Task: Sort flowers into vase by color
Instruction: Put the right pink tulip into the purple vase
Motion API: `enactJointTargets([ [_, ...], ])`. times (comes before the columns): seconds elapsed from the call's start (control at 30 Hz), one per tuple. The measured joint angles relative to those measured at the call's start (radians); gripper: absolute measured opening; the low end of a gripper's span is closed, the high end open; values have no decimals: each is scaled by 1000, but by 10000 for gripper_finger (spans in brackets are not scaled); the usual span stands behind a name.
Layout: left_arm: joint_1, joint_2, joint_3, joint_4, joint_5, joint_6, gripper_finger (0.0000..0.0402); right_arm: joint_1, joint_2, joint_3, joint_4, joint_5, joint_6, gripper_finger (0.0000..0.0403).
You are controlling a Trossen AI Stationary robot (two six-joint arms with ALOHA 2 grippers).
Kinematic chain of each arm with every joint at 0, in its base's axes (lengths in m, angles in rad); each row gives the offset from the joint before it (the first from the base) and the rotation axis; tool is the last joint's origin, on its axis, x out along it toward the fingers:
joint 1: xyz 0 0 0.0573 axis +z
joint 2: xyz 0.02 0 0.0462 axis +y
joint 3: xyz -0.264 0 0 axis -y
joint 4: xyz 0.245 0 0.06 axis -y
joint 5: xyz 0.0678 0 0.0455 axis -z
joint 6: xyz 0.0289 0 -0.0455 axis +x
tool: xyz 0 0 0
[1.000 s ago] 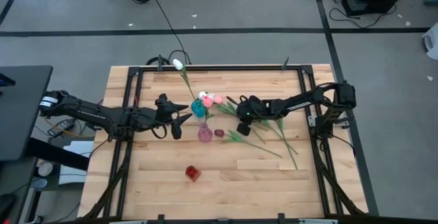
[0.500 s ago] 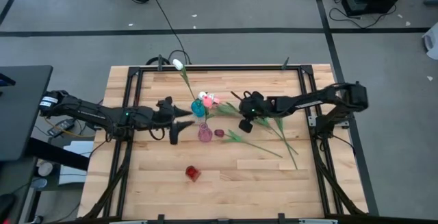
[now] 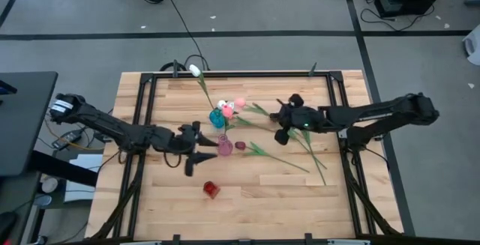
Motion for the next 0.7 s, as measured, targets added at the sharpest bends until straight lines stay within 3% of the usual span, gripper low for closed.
enactJointTargets([
  [0.13,8,99,58,58,-49,-30,193,68,-63,0,107,150,-55,5],
  [0.37,6,268,241,46,-56,-72,193,185,-98,0,312,189,-191,5],
  [0.53,5,297,324,-106,-9,-72,193,175,-70,1,132,165,-100,10],
  [0.7,3,296,334,-134,-6,-43,193,101,62,-30,13,109,36,41],
])
